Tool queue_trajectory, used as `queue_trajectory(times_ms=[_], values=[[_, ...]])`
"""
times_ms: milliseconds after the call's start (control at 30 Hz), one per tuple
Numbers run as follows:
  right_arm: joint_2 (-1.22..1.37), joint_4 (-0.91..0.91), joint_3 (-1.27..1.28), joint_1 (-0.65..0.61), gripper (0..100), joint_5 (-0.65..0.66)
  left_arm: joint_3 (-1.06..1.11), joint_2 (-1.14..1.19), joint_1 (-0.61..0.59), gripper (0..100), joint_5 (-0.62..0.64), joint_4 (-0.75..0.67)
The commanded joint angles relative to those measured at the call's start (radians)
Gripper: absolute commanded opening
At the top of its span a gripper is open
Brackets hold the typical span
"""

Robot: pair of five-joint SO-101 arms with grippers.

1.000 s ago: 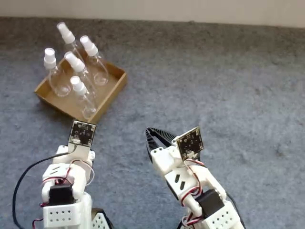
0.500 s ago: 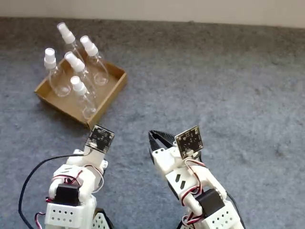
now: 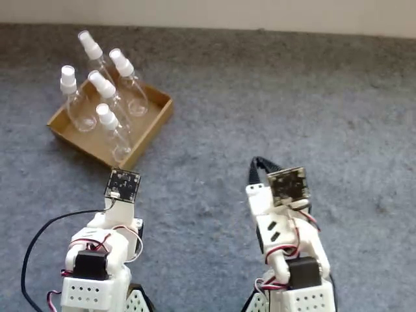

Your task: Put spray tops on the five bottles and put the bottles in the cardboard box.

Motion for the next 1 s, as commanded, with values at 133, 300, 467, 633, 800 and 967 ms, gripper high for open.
queue_trajectory(times_ms=[133,300,467,633,800,967], values=[[-0.016,0.397,-0.438,0.045,1.2,0.011,0.021,-0.01,-0.108,1,0.015,0.011],[-0.016,0.588,-0.587,0.047,1.2,0.011,0.021,-0.01,-0.116,1,0.046,0.012],[-0.016,0.699,-0.717,0.047,1.2,0.011,0.021,-0.01,-0.114,1,0.107,0.011],[-0.016,0.713,-0.768,0.137,1.2,0.011,0.021,-0.01,-0.114,1,0.107,0.011],[-0.016,0.656,-0.602,0.292,1.2,0.011,0.021,-0.01,-0.117,1,0.107,0.011],[-0.016,0.467,-0.305,0.378,1.2,0.011,0.021,-0.01,-0.119,1,0.107,0.011]])
